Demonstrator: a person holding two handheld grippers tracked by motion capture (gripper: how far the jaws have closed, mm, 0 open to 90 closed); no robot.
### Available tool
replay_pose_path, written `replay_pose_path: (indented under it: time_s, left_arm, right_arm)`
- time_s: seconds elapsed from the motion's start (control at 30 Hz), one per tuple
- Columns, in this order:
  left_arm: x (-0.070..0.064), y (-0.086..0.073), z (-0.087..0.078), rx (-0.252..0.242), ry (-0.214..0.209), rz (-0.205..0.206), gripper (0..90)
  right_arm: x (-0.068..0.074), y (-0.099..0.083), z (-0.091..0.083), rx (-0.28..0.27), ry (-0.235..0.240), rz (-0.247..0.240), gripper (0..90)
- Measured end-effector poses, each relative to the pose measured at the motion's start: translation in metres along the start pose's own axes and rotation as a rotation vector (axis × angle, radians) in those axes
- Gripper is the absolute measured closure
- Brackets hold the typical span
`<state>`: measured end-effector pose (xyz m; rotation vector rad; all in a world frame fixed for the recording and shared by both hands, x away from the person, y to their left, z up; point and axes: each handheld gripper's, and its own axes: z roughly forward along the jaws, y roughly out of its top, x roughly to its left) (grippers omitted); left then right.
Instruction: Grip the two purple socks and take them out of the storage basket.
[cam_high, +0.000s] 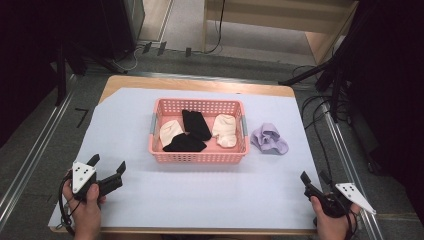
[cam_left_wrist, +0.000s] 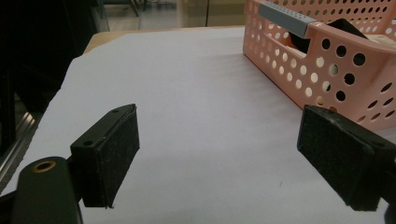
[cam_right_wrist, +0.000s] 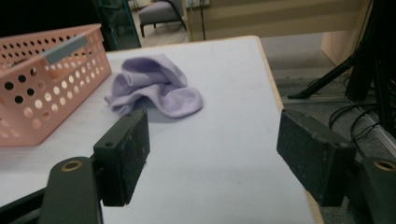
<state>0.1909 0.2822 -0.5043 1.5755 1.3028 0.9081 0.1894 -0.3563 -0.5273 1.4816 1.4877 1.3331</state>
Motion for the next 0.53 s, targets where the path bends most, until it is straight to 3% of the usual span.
replay_pose_path:
  time_s: [0.1,0.3,0.37,0.53]
  left_arm:
    - [0.000,0.000,0.001,0.002,0.001,0.011,14.0]
    - [0.001,0.000,0.000,0.003,0.002,-0.001,14.0]
    - [0.000,0.000,0.000,-0.002,0.004,-0.002,14.0]
    - [0.001,0.000,0.000,-0.001,0.004,-0.003,14.0]
  right_arm:
    - [-0.004,-0.001,-0.003,-0.018,-0.005,0.020,26.2]
    - [0.001,0.001,0.006,0.079,-0.006,-0.036,27.5]
    - [0.001,0.001,0.007,0.087,0.000,-0.049,27.4]
    - [-0.001,0.001,0.007,0.096,0.005,-0.013,26.2]
